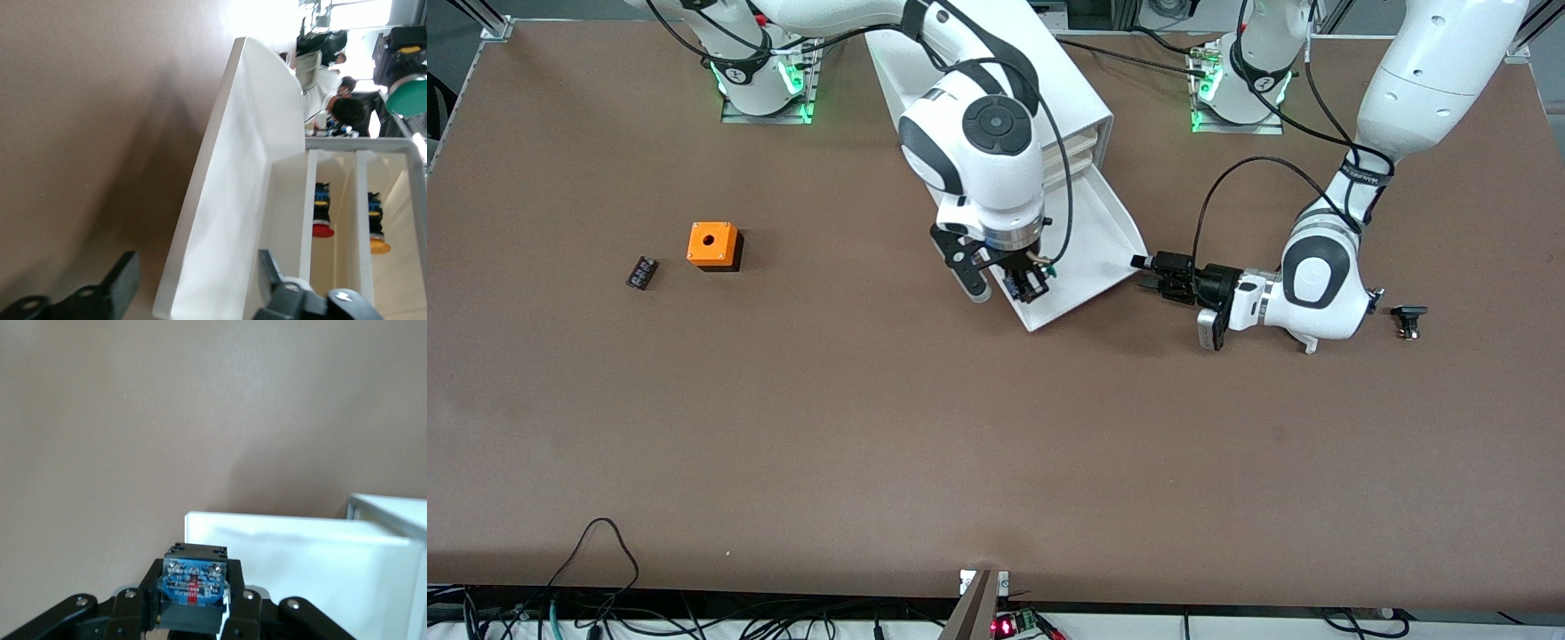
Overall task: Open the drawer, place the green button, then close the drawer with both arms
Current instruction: 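Carry the button into the open drawer with the right gripper while the left gripper withdraws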
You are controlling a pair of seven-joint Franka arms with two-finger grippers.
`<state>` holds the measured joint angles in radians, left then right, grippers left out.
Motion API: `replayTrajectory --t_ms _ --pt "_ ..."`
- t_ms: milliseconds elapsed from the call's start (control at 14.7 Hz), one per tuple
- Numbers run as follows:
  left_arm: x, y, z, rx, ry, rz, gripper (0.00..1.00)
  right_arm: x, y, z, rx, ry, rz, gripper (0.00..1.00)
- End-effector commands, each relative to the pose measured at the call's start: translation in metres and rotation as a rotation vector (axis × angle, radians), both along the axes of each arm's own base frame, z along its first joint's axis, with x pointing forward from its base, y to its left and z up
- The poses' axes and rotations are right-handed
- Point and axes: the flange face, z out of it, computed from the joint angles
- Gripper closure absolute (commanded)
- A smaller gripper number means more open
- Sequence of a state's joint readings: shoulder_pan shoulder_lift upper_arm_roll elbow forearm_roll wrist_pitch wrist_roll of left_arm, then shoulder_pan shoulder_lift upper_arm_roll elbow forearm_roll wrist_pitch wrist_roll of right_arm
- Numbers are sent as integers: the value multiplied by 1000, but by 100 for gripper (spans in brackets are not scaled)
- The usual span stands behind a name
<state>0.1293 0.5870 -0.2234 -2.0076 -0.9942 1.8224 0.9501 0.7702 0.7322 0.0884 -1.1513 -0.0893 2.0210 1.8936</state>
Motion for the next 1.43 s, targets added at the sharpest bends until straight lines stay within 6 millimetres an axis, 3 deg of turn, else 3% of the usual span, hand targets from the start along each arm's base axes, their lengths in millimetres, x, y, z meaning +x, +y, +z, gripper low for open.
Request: replayTrajectory --t_ms 0,408,545,681,749,817,885,1021,1157,1225,1361 --pt "17 8 42 95 -38 -57 0 -14 26 -15 9 -24 -29 100" --pt "55 34 144 474 -30 -112 0 -45 63 -79 18 -21 -6 100" --pt "66 30 181 639 4 -85 0 -50 68 -96 19 -17 -12 100" --pt "74 19 208 759 25 -47 0 -50 69 -100 22 -16 -20 100" --pt "78 19 217 811 26 -22 0 -50 69 -99 22 -16 -20 78" --pt "82 15 226 858 19 -2 0 -49 68 -99 23 -17 -21 12" --pt "86 10 237 911 -4 12 0 -43 64 -98 13 -29 -16 0" --pt "95 4 258 1038 -99 2 0 -37 62 -88 17 -44 -20 0" --pt "102 -2 277 1180 -209 -50 0 -22 58 -63 32 -65 -20 0" --pt "107 -4 288 1239 -265 -61 0 -11 49 -59 20 -62 15 0" --pt "112 -11 287 1271 -304 -82 0 22 22 -37 20 -52 34 0"
